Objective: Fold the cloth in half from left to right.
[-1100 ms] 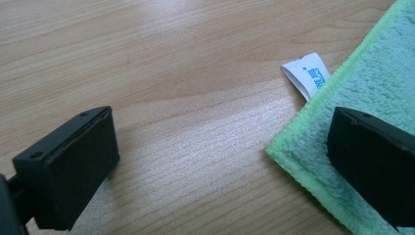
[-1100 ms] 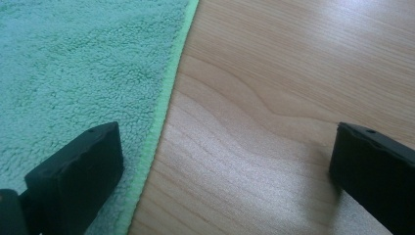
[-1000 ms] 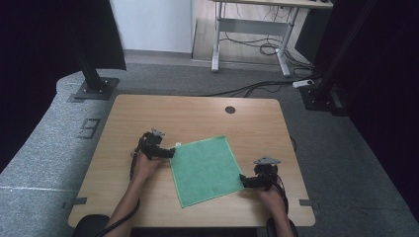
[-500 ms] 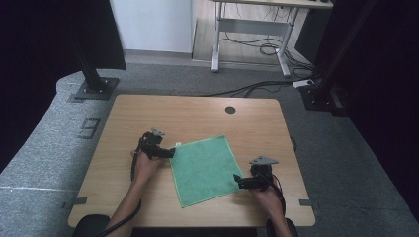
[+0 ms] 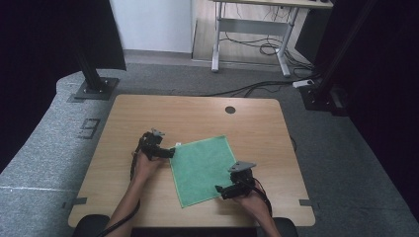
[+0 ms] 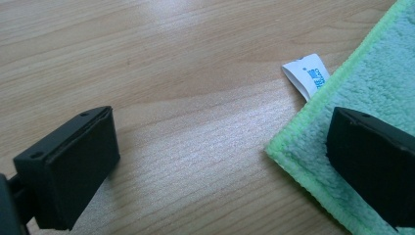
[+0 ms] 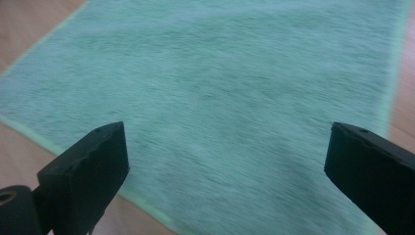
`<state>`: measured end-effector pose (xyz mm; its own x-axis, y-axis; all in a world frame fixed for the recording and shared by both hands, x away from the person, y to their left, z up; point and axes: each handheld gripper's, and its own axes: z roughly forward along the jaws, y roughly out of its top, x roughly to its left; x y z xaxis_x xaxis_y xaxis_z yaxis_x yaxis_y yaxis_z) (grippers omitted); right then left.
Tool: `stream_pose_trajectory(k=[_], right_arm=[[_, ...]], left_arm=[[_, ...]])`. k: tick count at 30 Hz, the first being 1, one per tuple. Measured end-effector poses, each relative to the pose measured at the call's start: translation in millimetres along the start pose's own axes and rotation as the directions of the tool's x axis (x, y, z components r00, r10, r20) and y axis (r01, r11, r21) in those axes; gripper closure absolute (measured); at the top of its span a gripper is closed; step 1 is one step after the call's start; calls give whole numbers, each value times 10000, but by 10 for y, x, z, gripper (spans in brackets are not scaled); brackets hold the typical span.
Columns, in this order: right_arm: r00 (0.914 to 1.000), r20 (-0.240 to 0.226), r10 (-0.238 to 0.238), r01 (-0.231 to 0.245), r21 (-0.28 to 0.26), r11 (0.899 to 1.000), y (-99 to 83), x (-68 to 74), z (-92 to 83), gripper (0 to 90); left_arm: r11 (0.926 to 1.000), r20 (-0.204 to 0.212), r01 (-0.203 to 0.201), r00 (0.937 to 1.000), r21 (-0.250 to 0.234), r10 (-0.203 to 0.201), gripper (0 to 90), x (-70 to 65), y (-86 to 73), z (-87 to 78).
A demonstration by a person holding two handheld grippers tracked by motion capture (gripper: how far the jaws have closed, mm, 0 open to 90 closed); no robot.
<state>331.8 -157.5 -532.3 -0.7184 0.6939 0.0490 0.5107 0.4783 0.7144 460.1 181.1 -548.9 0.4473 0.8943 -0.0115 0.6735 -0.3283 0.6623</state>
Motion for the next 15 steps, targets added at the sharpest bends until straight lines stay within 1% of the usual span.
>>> stream_pose_trajectory(k=[5, 7, 8, 9, 11, 12, 13, 14, 15], right_arm=[[9981, -537, -314, 320, 102, 9994, 74, 184, 88, 52], [9962, -756, -441, 452, 122, 9989, 103, 254, 124, 67], [9939, -928, -600, 616, 144, 9980, 127, 322, 162, 87], [9939, -928, -600, 616, 144, 9980, 127, 322, 162, 87], [9899, -1180, -788, 817, 200, 9965, 152, 406, 217, 115], [9899, -1180, -788, 817, 200, 9965, 152, 406, 217, 115], [9870, -1333, -902, 942, 239, 9953, 164, 453, 248, 130], [9870, -1333, -902, 942, 239, 9953, 164, 453, 248, 130], [9862, -1371, -925, 967, 242, 9950, 172, 481, 263, 130]], left_arm=[[10000, -26, 29, 10000, -7, -29, 0, -1, -2, 0], [10000, -26, 19, 10000, 7, -19, 0, 0, -2, -2], [10000, -38, 38, 10000, -8, -38, 0, -2, -3, -1], [10000, -38, 38, 10000, -8, -38, 0, -2, -3, -1], [10000, -47, 45, 10000, -27, -46, 0, -3, -4, 0], [10000, -49, 68, 10000, -46, -68, 0, -4, -4, 1], [10000, -47, 71, 10000, -45, -71, 0, -4, -4, 1], [10000, -47, 71, 10000, -45, -71, 0, -4, -4, 1], [10000, -49, 74, 10000, -48, -74, 0, -5, -4, 1]])
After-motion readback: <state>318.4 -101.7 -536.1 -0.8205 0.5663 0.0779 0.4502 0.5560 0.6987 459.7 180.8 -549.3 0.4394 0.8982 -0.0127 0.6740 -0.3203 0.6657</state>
